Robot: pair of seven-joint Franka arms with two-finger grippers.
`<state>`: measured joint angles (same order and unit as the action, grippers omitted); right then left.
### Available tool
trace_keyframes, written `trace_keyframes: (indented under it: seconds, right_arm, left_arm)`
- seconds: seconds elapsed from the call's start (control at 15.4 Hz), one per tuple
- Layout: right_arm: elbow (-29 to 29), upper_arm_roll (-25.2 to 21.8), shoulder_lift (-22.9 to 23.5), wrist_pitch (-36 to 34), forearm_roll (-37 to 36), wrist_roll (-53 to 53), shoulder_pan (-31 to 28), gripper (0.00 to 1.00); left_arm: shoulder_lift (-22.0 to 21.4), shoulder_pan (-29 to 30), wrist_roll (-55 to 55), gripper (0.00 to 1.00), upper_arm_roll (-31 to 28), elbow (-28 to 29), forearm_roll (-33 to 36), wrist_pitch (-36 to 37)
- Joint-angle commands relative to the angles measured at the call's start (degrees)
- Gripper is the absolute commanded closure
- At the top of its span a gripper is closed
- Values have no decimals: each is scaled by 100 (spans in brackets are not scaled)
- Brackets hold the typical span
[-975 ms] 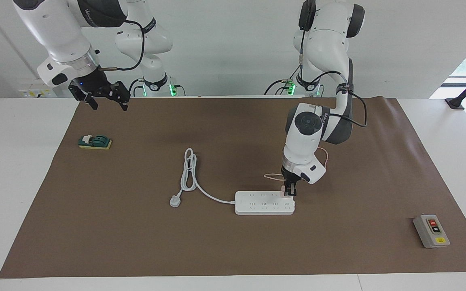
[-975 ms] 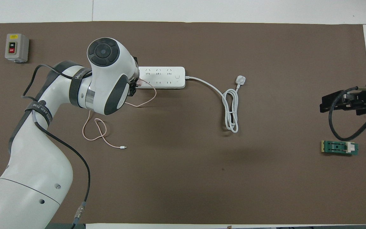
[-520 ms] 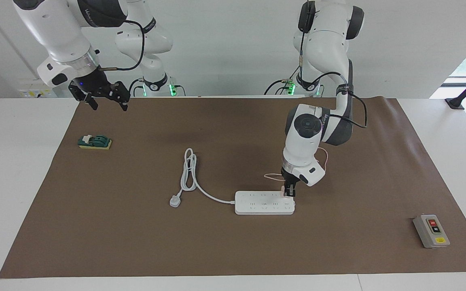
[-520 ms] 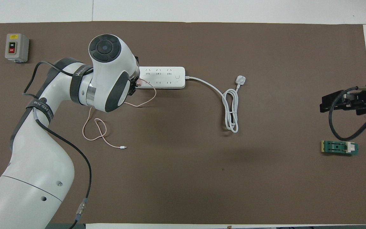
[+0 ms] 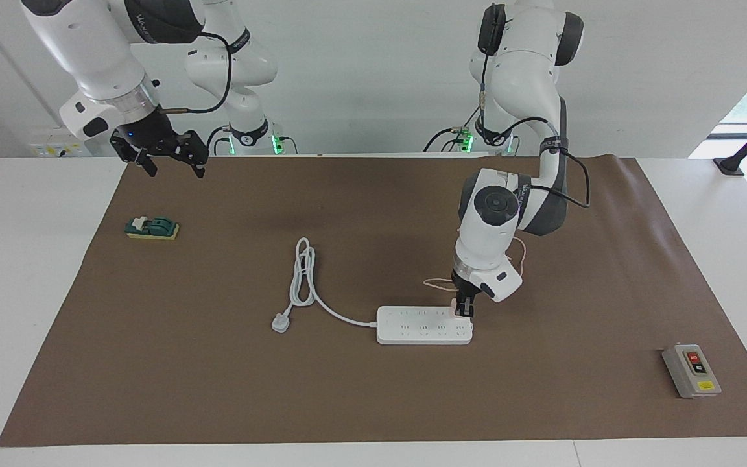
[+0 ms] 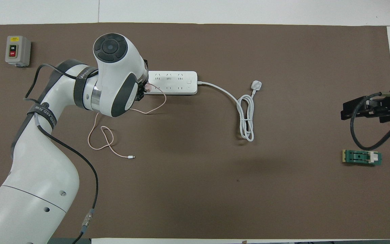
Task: Plug charger into power strip
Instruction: 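Push the charger into the socket with the left gripper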
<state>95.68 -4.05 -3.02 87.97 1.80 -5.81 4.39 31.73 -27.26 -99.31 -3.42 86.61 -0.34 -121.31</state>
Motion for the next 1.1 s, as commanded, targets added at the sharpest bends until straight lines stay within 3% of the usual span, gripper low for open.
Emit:
trace_keyframes:
  seconds: [0.0, 0.39, 0.58, 0.78, 0.97, 1.04]
  right_arm:
    - [47, 98, -50, 9, -74, 133, -113, 0]
    - [47, 98, -50, 9, -74, 133, -113, 0]
    - [47, 98, -50, 9, -74, 133, -122, 0]
    - [47, 98, -50, 9, -74, 133, -122, 0]
    - [47, 98, -50, 9, -74, 133, -122, 0]
    - [47, 98, -50, 9, -74, 133, -122, 0]
  left_arm:
    - [553, 28, 509, 100, 43, 49, -80, -59]
    - [659, 19, 579, 100, 35, -13, -36, -59]
    - [414, 37, 676, 100, 26, -74, -71, 38]
    - [27, 168, 781, 63, 35, -83, -80, 405]
    - [-237, 186, 782, 10, 26, -302, -159, 907]
    - [-281, 186, 782, 0, 26, -399, -177, 1056]
